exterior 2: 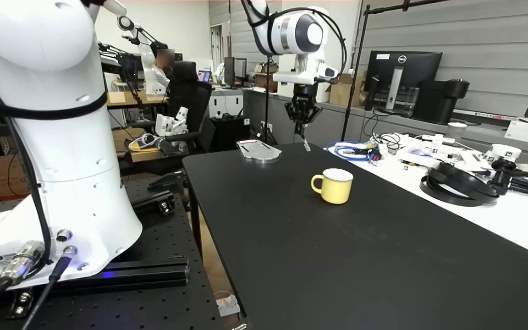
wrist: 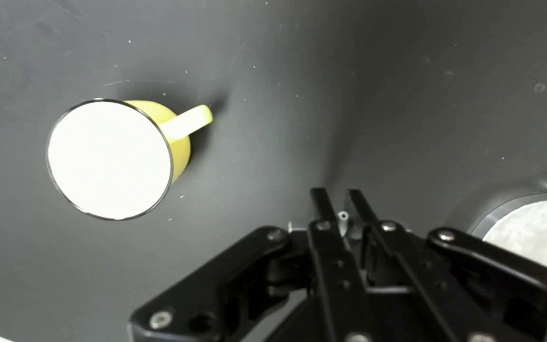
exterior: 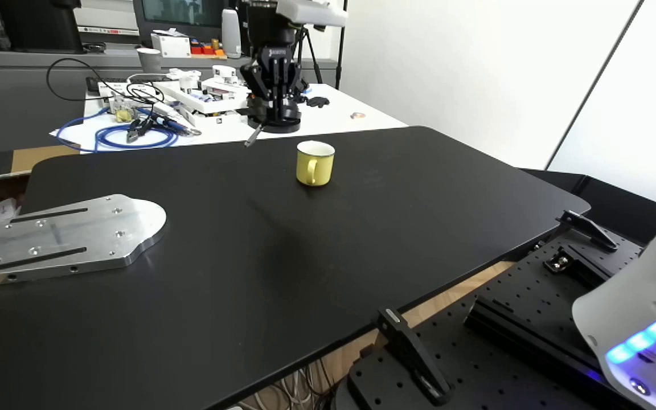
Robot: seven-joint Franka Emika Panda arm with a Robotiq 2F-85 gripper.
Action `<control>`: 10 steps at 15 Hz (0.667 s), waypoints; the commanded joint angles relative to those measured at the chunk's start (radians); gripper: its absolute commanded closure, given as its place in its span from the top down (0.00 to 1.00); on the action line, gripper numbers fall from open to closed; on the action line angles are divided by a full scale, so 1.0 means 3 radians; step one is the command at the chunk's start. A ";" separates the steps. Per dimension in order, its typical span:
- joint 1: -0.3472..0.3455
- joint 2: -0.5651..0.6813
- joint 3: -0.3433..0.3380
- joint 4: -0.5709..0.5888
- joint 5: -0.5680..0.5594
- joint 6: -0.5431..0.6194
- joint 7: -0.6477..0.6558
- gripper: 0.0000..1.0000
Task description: Remove the pen from the yellow mug cup and put it on the table
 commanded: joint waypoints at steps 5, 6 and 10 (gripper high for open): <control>0.0113 0.0096 -0.0088 -0.0589 -0.0153 0.1037 0.0298 0.03; 0.0114 0.0118 -0.0101 -0.0638 -0.0143 0.1107 0.0308 0.03; 0.0095 0.0248 -0.0138 -0.0743 -0.0087 0.1238 0.0330 0.03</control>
